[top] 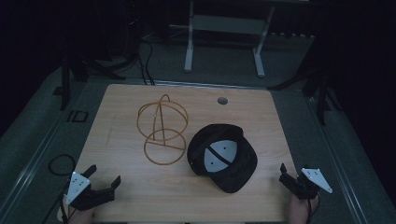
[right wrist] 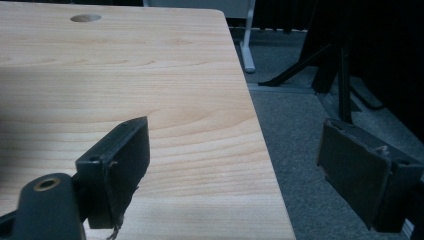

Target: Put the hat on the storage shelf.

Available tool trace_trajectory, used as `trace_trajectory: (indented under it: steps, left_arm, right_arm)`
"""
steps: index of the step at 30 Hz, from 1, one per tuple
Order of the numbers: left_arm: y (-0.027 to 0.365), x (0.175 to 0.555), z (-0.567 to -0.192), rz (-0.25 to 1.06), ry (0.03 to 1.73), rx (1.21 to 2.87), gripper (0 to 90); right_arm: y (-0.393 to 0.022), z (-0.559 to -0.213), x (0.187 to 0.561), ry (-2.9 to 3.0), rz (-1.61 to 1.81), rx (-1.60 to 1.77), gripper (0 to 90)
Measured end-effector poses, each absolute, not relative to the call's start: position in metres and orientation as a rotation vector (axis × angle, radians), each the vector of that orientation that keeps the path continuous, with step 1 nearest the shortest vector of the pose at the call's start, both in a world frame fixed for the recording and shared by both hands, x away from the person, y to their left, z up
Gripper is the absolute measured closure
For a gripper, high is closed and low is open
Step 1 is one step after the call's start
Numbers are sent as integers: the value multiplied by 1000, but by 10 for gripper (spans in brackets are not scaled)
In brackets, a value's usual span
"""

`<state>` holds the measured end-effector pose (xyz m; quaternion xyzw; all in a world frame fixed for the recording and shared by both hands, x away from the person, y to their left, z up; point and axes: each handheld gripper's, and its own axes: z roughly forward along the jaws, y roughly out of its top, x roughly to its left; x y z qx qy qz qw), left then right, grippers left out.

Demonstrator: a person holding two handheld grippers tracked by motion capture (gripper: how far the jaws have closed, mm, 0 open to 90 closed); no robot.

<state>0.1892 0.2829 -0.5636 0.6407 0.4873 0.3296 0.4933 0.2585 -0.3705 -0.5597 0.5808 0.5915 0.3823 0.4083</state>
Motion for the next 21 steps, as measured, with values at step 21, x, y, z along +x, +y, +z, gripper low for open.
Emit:
trace_trajectory:
  steps: [21]
  left_arm:
    - [265, 187, -559, 837, 1176, 1606, 10]
  right_arm:
    - [-374, -533, 263, 1625, 1114, 1432, 137]
